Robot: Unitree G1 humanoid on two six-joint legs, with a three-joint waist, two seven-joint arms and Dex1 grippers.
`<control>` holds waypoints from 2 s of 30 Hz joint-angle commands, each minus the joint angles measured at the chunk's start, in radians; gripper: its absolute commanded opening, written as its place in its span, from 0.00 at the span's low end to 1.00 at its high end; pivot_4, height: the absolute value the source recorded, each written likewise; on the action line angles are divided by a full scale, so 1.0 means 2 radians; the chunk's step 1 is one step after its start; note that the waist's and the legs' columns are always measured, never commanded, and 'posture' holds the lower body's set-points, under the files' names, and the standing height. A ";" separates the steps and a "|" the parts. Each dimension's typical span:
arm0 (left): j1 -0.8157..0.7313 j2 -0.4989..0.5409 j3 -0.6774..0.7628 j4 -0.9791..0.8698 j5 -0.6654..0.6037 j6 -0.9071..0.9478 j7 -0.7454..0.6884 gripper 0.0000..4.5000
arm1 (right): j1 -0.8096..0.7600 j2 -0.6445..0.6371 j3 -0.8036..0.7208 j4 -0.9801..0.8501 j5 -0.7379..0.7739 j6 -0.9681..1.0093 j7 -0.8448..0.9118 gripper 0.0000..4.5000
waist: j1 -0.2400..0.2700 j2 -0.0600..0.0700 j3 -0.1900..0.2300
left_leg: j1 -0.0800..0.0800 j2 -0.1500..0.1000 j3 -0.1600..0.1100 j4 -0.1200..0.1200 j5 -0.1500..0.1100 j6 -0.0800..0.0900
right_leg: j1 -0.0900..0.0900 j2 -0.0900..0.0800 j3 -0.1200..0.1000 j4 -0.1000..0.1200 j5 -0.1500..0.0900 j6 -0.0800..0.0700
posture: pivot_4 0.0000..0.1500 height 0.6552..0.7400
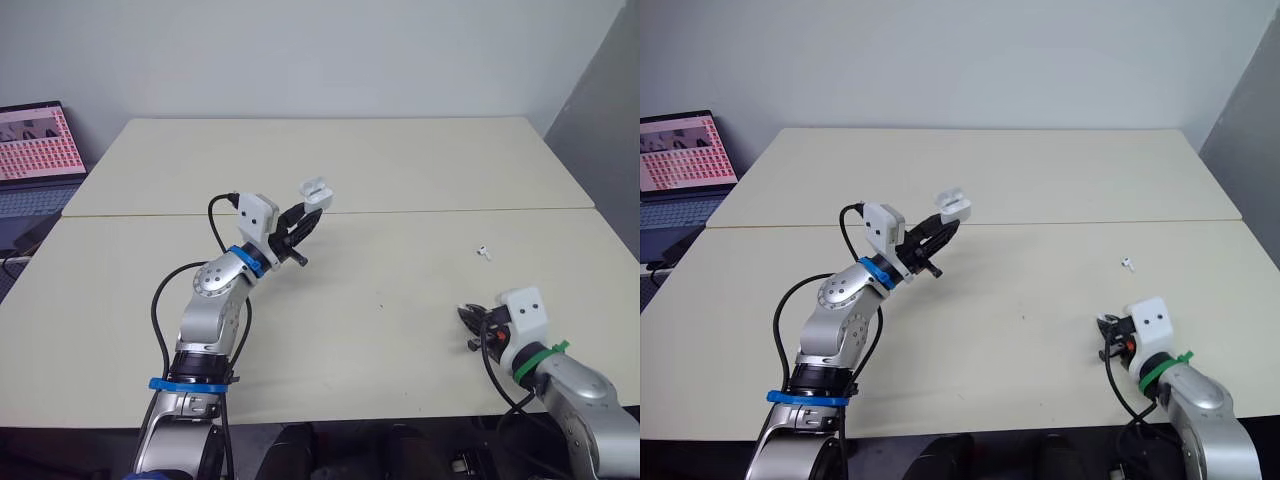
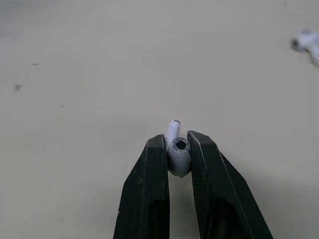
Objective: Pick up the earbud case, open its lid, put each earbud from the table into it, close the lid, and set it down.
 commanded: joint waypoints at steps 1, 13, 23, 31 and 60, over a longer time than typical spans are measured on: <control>-0.023 -0.001 0.000 0.004 -0.004 -0.019 -0.009 0.17 | -0.005 0.035 -0.009 -0.039 0.013 0.024 -0.051 0.06 | 0.000 0.000 0.000 | 0.000 0.000 0.000 0.000 0.000 0.000 | 0.000 0.000 0.000 0.000 0.000 0.000 | 1.00 1.00; -0.026 -0.005 -0.005 0.004 -0.003 -0.020 -0.015 0.17 | -0.025 0.055 0.011 -0.002 0.031 0.015 -0.075 0.66 | 0.001 0.000 0.000 | 0.000 0.000 0.000 0.000 0.000 0.000 | 0.000 0.000 0.000 0.000 0.000 0.000 | 1.00 1.00; -0.020 -0.004 -0.001 0.005 -0.002 -0.022 -0.014 0.17 | -0.067 -0.022 -0.141 -0.019 0.246 0.031 0.010 0.75 | 0.001 0.000 0.000 | 0.000 0.000 0.000 0.000 0.000 0.000 | 0.000 0.000 0.000 0.000 0.000 0.000 | 1.00 1.00; -0.020 -0.005 -0.001 0.005 -0.002 -0.025 -0.010 0.17 | -0.028 -0.189 -0.035 0.086 0.095 -0.065 0.071 0.45 | 0.002 0.000 0.000 | 0.000 0.000 0.002 0.000 0.000 0.000 | 0.001 0.000 0.000 0.000 0.000 0.000 | 1.00 1.00; -0.011 0.005 -0.001 -0.012 -0.002 -0.021 -0.002 0.17 | -0.042 -0.152 0.074 0.079 0.082 -0.042 0.083 0.02 | 0.002 0.000 0.000 | 0.000 0.000 0.001 0.000 0.000 0.000 | 0.001 0.000 0.000 0.000 0.000 0.000 | 1.00 1.00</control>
